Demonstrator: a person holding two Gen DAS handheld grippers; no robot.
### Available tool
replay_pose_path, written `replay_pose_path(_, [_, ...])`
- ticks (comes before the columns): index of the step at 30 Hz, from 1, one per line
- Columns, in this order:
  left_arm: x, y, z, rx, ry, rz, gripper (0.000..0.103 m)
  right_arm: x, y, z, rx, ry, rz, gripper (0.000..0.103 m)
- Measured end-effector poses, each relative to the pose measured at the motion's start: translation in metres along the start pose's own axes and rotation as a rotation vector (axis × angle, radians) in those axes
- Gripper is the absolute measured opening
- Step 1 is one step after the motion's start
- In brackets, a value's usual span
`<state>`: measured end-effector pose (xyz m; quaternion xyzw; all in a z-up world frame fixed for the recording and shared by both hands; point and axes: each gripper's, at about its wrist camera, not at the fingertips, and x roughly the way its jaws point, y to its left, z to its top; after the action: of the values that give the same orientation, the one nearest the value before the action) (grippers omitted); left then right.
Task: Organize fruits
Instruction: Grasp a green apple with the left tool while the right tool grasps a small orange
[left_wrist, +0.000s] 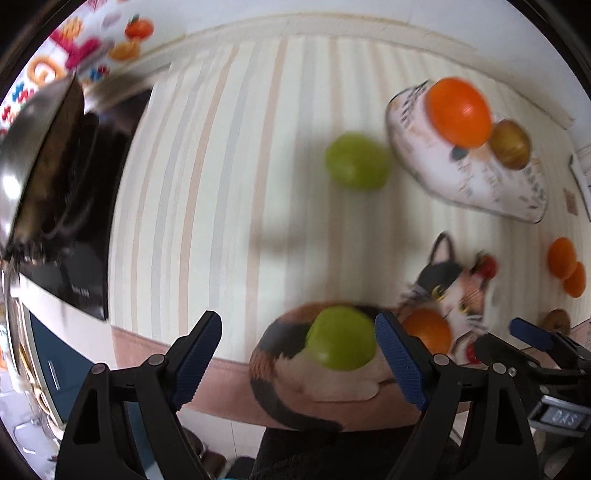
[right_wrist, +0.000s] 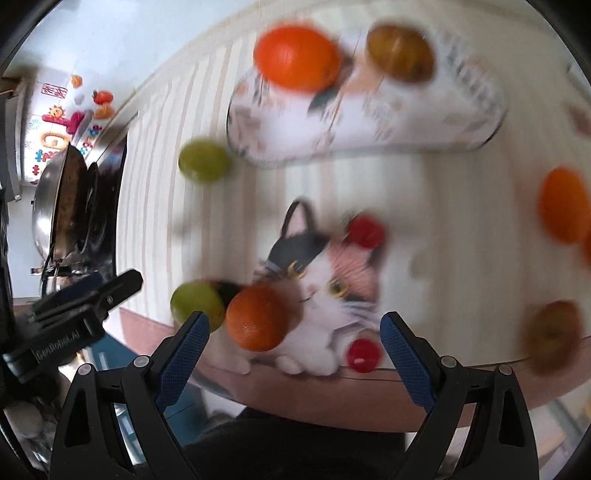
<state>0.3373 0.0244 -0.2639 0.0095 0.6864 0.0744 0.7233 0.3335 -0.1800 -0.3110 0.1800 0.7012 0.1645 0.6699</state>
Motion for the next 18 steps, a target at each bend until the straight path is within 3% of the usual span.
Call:
replay_pose_path(6, [0.022,0.014,-0.007,-0.049,0.061,-0.014,0.085,0.049,0.003,-0.003,0.027,0.079,0.052,0.089])
replay_pose_path(9, [0.033,0.018,-0.009,-0.081,0.093,-0.048,0.085,0.065,0.006,-0.001,0.026,0.103,0.068,0.077])
replay_pose_path(11, [0.037,0.019,-0.010,-0.098,0.116,-0.076,0.085,0.070,0.013,-0.002,-0.010,0.072,0.066,0.060])
replay_pose_path(12, [0.039,0.018,-0.011,-0.104,0.126,-0.088,0.085,0.074,0.015,-0.003,-0.021,0.075,0.061,0.057])
replay_pose_path(18, [0.054,0.004,-0.011,-0.119,0.192,-0.182,0.085,0.071,0.021,-0.013,-0.078,0.029,-0.026,0.057])
